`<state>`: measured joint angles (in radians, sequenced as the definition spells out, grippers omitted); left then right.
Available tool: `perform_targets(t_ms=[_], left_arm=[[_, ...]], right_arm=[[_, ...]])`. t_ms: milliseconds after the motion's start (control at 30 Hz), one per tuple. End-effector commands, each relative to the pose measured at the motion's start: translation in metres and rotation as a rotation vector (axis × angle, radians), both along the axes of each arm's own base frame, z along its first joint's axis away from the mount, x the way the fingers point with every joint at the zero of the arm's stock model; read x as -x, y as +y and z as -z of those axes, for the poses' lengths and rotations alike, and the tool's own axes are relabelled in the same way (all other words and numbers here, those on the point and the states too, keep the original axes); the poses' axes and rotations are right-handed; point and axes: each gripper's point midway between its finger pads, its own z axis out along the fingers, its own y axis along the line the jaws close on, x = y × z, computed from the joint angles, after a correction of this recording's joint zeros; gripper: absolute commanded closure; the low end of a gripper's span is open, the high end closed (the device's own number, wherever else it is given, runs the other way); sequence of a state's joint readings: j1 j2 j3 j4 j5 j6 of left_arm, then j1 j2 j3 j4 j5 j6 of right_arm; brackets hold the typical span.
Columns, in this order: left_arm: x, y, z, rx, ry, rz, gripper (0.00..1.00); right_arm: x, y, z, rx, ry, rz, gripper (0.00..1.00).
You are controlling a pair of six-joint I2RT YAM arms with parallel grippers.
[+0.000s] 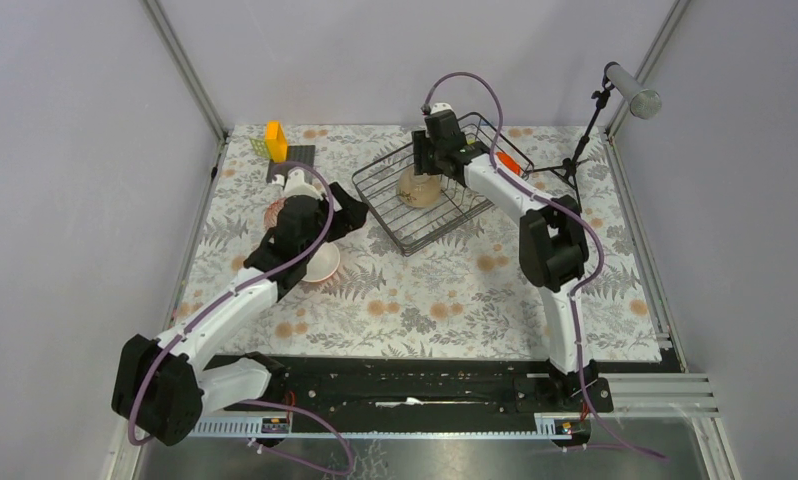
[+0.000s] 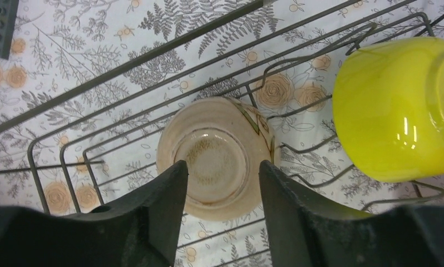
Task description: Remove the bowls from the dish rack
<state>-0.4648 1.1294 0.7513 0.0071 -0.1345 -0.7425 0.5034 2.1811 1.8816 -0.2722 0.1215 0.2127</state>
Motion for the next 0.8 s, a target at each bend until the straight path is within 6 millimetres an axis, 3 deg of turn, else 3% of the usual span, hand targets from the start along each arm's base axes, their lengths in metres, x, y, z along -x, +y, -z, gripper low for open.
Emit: perform_targets(t_ms=[0,300,433,567,767], left_arm=[[-0.006,0.001,-0.03,0.046,-0.138,-0.006,0.17],[-0.004,0.004,-0.023,0.048,-0.151,-0.014,0.17],[-0.006,0.006,-0.016,0.039,-0.134,-0.026,0.17],[-0.007,0.006,-0.011,0.036,-0.119,-0.033,0.17],[-0.007,0.003,-0.004,0.042,-0.095,-0.027,0.17]], right_arm=[[-0.022,0.003,-0.018,0.001,-0.08,0.029,0.47],[-0.043,0.01,-0.001,0.021,-0.092,0.037,0.51],[-0.043,0.012,0.011,0.017,-0.071,0.037,0.54],[-0.032,0.018,0.025,-0.014,-0.016,0.011,0.58],[0.007,0.032,0.026,-0.113,0.074,-0.038,0.58]])
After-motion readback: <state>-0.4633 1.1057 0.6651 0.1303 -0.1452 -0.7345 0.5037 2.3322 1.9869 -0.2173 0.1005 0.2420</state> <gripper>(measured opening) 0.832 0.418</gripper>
